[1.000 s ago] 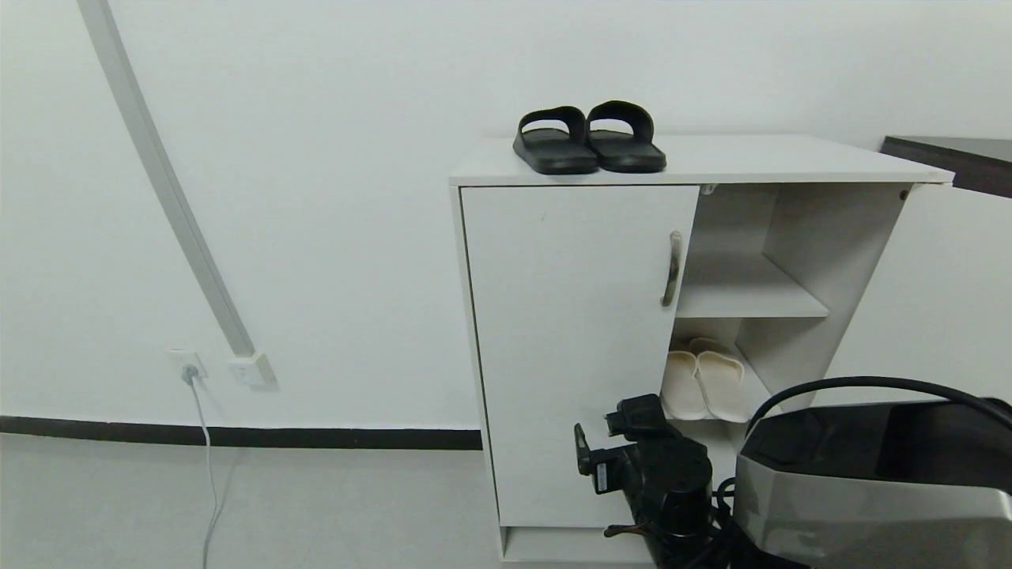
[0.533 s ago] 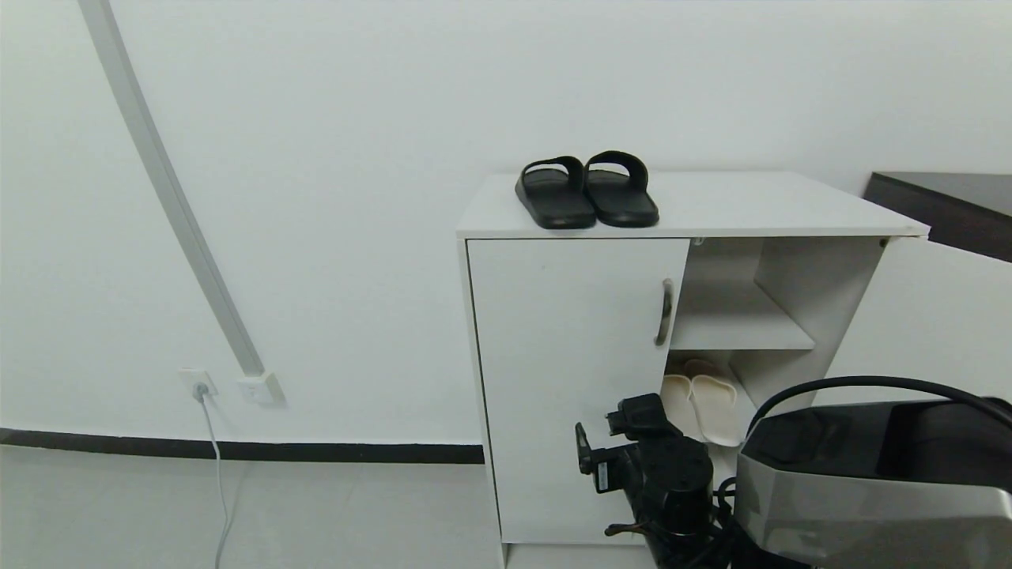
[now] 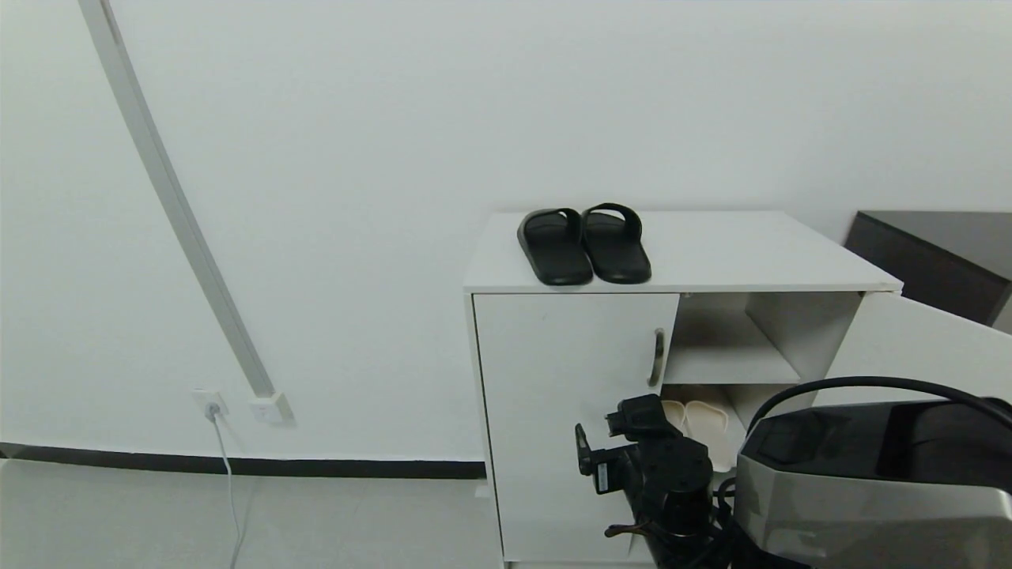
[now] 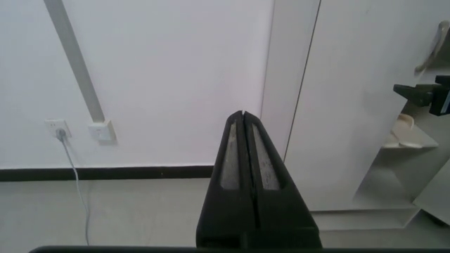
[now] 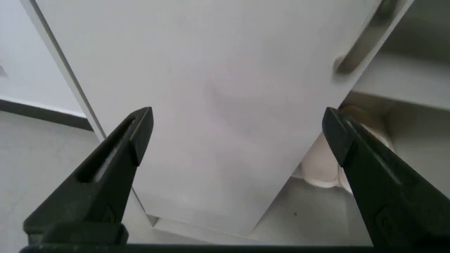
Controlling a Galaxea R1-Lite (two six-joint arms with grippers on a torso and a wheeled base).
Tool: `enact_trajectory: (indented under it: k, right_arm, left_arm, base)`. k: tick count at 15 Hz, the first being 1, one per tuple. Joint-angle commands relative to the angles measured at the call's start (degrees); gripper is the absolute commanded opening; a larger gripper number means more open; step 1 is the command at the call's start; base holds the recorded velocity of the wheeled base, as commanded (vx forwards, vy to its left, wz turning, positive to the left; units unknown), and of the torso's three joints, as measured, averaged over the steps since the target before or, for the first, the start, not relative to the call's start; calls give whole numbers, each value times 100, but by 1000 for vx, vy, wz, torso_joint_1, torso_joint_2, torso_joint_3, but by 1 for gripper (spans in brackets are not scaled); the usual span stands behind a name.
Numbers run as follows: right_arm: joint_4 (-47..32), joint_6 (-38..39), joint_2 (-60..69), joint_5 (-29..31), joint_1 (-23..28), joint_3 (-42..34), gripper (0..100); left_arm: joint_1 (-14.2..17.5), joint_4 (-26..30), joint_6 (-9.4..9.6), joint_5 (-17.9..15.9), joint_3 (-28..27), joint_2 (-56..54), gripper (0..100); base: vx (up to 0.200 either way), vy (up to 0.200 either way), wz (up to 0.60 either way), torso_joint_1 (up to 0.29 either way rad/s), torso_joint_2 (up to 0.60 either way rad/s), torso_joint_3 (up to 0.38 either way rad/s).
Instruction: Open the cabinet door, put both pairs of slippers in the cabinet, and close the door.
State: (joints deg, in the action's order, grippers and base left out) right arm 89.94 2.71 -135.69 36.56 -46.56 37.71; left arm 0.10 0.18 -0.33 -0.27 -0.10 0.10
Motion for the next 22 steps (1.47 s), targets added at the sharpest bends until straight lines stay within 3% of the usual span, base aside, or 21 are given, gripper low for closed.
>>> enact_trajectory:
  k: [1,14,22]
  right_arm:
    - [6,2,-10,0,-3,0,100]
    - [6,-77,105,-17,129,26,100]
    - [6,-33,175,-272,129,-53,100]
  left_arm:
    - [-1,-1,-2,0,1,-1,0]
    - [-1,-1,-20,27,1,-1,0]
    - [-1,-1,-20,27,1,-1,0]
  base:
    - [0,0,0,188,-510,-325]
    - [0,0,0,236,-553,-325]
    - [0,0,0,174,-384,-209]
